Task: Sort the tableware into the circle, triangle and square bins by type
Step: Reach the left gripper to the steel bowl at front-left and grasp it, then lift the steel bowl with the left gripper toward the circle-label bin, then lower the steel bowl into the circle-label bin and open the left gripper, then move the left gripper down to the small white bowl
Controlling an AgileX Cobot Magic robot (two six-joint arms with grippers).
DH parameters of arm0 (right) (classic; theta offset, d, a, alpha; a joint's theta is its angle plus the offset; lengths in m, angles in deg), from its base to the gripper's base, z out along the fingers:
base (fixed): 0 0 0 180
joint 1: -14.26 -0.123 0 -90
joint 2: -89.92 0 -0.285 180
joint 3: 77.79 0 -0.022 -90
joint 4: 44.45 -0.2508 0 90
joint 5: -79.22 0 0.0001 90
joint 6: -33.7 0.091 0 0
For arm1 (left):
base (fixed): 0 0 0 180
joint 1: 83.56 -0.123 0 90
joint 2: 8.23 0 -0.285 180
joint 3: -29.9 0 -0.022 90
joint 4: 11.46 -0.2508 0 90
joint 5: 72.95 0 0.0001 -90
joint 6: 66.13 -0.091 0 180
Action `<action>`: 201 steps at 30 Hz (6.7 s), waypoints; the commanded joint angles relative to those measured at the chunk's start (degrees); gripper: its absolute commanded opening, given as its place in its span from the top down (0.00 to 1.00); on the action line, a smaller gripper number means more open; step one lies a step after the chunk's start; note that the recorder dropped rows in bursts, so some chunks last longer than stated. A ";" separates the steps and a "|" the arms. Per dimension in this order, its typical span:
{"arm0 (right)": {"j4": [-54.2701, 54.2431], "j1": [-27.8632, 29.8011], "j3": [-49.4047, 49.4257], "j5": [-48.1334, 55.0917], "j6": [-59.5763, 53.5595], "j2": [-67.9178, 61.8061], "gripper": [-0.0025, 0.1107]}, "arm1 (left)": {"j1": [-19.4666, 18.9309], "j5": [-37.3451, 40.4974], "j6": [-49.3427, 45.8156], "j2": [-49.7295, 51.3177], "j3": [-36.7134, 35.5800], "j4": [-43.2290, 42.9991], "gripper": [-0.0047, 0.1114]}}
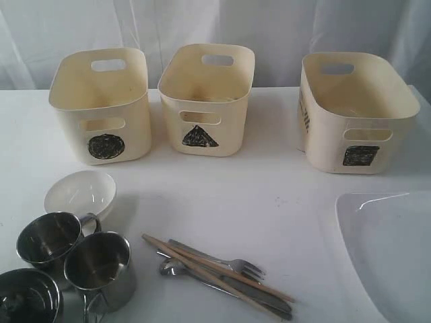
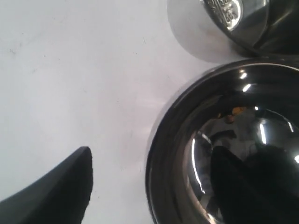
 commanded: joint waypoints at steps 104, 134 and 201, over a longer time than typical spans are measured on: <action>-0.04 -0.01 0.10 -0.73 -0.04 0.19 0.98 | 10.22 -34.80 -2.79 55.73 69.45 -6.82 0.96; -0.04 -0.01 0.10 -0.73 -0.04 0.19 0.98 | 11.85 -20.91 -8.76 53.27 69.56 -6.54 0.38; -0.04 -0.01 0.10 -0.73 -0.04 0.19 0.98 | 9.97 3.76 20.15 42.28 40.61 -7.56 0.49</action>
